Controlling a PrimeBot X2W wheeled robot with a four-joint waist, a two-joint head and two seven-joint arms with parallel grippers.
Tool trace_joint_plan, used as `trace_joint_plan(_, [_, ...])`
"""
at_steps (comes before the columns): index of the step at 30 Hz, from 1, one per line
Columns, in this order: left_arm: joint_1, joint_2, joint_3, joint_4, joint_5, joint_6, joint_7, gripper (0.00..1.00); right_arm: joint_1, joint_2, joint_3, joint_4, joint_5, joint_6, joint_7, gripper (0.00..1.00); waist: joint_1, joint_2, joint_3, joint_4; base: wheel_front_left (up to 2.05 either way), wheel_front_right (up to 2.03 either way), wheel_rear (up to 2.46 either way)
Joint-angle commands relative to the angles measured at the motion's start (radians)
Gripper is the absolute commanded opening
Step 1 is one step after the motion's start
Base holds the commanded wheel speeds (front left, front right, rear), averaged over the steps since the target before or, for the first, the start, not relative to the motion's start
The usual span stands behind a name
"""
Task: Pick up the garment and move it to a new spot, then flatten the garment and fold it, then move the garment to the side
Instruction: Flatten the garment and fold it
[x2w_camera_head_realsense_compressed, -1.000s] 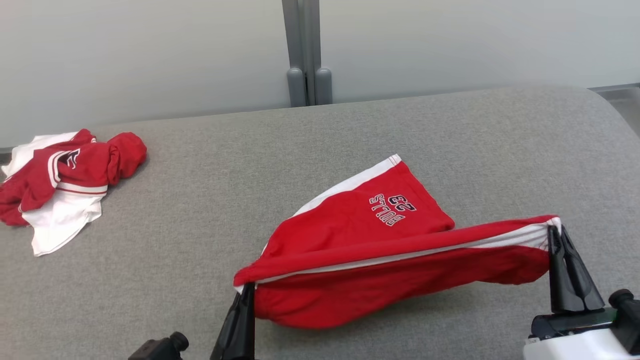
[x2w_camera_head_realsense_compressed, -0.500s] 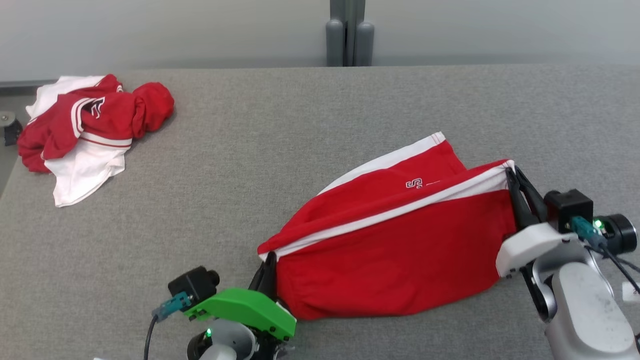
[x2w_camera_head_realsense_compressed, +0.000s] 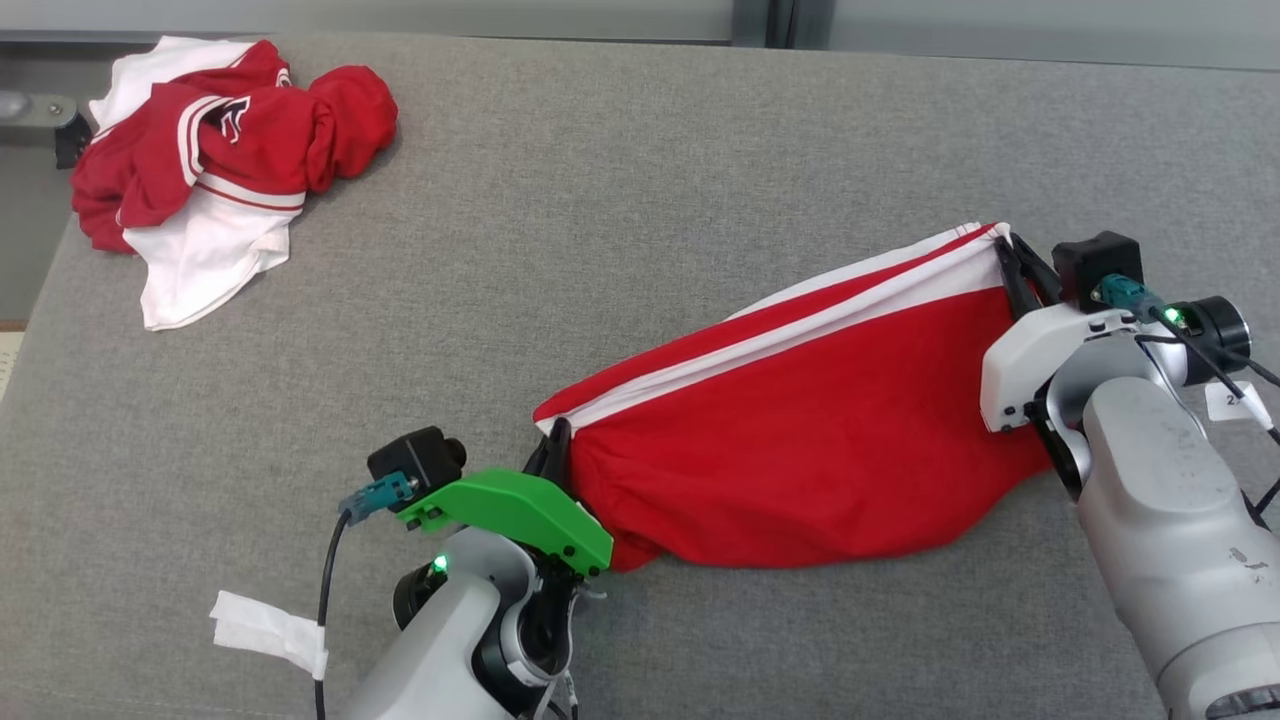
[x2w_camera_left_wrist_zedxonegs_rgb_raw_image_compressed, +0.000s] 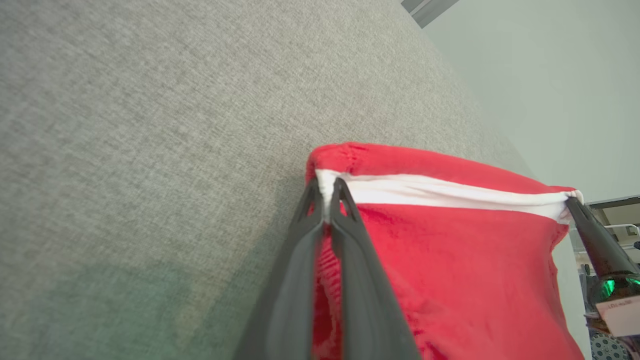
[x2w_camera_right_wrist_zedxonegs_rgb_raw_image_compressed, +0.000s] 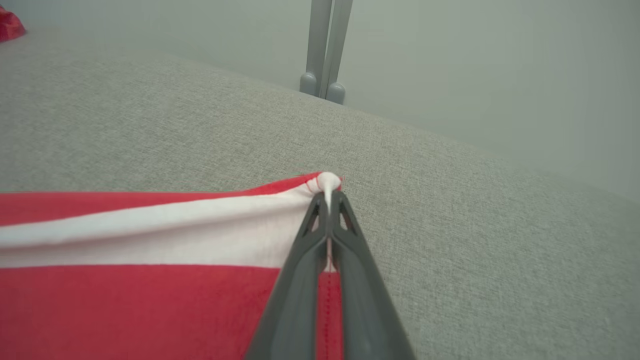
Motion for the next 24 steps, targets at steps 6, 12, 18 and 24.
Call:
trace_joint_plan(6, [-0.062, 0.005, -0.058, 0.04, -0.037, 0.009, -0.04, 0.21, -0.101, -0.018, 0.006, 0.137, -0.009, -0.002, -0.021, 0.0, 0.0, 0.0, 0.02, 0.017, 0.0, 0.0, 0.0])
trace_joint_plan(12, [-0.093, 0.017, -0.112, 0.05, 0.043, 0.014, -0.099, 1.0, -0.141, -0.02, -0.008, 0.205, -0.015, -0.002, -0.035, 1.0, 0.0, 0.0, 0.015, 0.024, 0.0, 0.0, 0.0])
trace_joint_plan(18, [-0.053, 0.09, -0.145, -0.023, 0.174, 0.034, -0.131, 1.0, -0.151, -0.03, -0.011, 0.246, -0.015, -0.002, -0.041, 1.0, 0.0, 0.0, -0.003, 0.036, 0.0, 0.0, 0.0])
trace_joint_plan(24, [0.027, 0.171, -0.108, -0.163, 0.288, 0.08, -0.139, 1.0, -0.141, -0.041, 0.006, 0.285, 0.011, -0.002, -0.038, 1.0, 0.0, 0.0, -0.031, 0.046, 0.0, 0.0, 0.0])
